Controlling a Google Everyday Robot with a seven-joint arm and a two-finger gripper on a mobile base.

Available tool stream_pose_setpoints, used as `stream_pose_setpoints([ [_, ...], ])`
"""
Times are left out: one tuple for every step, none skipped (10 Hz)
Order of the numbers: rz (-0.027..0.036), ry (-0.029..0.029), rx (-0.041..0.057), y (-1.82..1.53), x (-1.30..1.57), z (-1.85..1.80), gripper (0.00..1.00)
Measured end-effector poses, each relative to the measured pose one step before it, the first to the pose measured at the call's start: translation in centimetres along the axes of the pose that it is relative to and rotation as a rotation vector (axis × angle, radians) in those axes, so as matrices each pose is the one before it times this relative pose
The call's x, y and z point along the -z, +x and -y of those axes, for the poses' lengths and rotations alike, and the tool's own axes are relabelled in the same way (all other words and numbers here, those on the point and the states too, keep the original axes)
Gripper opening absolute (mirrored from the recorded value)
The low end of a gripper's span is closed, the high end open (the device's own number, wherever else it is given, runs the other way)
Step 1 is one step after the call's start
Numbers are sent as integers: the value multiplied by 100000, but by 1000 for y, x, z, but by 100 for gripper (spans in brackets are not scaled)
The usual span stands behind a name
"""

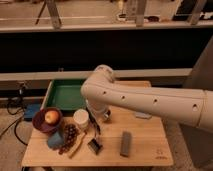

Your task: Wipe tray with brush

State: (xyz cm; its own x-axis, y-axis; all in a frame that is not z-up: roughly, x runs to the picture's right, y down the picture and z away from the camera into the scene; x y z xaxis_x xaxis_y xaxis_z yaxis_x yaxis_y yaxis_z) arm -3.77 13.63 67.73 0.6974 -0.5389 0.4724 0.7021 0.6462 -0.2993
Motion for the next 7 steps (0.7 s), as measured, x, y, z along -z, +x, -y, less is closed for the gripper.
stream_pose_setpoints([
  [3067,2687,8003,713,-1907,-651,53],
  [2793,2361,8595,631,-1754,-733,63],
  [2734,2391,10483,373,-1499,-548,73],
  [1513,467,9201,162,-1284,-200,79],
  [227,-301,3611,32,-624,202,80],
  [-12,-193,2711,20,-463,454,80],
  [-426,-273,1615,107,-422,243,80],
])
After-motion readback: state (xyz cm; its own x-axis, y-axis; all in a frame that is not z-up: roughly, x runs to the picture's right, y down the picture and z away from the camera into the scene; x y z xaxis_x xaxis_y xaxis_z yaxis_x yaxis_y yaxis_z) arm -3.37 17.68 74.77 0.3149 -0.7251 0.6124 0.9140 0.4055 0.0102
